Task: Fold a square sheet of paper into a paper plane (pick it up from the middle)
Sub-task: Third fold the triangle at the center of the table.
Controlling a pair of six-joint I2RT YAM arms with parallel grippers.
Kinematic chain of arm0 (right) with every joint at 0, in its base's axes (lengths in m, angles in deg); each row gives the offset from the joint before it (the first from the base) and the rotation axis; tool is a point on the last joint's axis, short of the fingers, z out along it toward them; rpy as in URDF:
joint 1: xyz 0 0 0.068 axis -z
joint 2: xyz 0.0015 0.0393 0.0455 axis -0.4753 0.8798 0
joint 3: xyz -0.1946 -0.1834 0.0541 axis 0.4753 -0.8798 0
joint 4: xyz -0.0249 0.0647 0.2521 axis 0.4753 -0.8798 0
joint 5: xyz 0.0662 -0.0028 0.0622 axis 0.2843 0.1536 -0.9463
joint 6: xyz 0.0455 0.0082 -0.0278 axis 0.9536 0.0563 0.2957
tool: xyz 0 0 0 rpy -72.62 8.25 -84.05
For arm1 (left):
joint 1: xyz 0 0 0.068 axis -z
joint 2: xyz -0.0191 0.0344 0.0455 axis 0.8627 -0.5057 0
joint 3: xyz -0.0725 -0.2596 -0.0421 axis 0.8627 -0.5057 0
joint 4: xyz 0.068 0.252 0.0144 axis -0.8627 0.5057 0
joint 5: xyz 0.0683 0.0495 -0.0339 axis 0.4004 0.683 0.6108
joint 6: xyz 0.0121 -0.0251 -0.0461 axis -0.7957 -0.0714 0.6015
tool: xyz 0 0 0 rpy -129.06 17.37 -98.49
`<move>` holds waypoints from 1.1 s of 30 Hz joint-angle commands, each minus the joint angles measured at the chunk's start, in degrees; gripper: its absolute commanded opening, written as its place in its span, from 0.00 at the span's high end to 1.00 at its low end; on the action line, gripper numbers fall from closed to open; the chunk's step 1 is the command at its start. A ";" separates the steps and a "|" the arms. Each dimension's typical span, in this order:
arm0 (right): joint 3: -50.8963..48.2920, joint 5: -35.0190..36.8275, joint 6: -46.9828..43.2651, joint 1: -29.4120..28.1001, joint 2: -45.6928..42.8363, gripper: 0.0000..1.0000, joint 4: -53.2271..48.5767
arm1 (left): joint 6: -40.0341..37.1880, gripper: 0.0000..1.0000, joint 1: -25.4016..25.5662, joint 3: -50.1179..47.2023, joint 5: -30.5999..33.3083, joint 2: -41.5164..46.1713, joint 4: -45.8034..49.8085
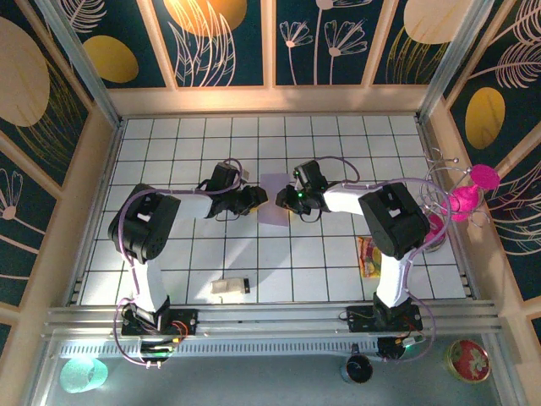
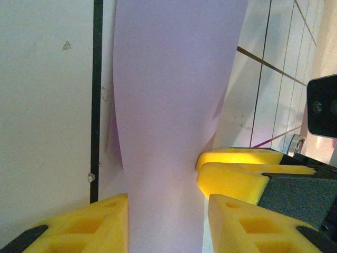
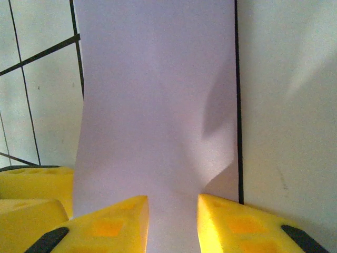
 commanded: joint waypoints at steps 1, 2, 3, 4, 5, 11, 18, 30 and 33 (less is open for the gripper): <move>-1.95 1.64 -0.31 1.30 0.53 0.69 -1.86 | -0.41 0.60 -0.40 0.95 -1.39 -0.43 0.11; -1.93 1.62 -0.32 1.30 0.56 0.69 -1.80 | -0.40 0.61 -0.39 1.09 -1.69 -0.66 -0.01; -1.90 1.57 -0.35 1.30 0.51 0.69 -1.76 | -0.40 0.62 -0.40 1.14 -1.91 -0.84 0.02; -1.92 1.53 -0.36 1.37 0.60 0.69 -1.75 | -0.41 0.64 -0.40 1.14 -2.06 -1.17 -0.01; -1.80 1.53 -0.44 1.38 0.60 0.69 -1.76 | -0.50 0.65 -0.42 1.14 -2.29 -1.42 -0.03; -2.23 1.55 -0.53 1.47 0.22 0.69 -1.17 | -2.12 0.72 -0.91 4.09 -2.60 -2.52 1.76; -2.82 1.01 -0.88 1.56 -0.59 0.68 0.66 | -2.87 0.75 -1.32 4.91 -2.74 -3.37 2.99; -3.22 2.94 -4.46 1.51 -4.97 0.58 3.31 | -2.58 0.95 -1.28 5.11 -3.28 -3.76 3.33; -4.34 5.77 -8.66 1.47 -9.30 0.48 4.56 | -2.09 0.99 -1.28 5.09 -2.90 -3.14 3.50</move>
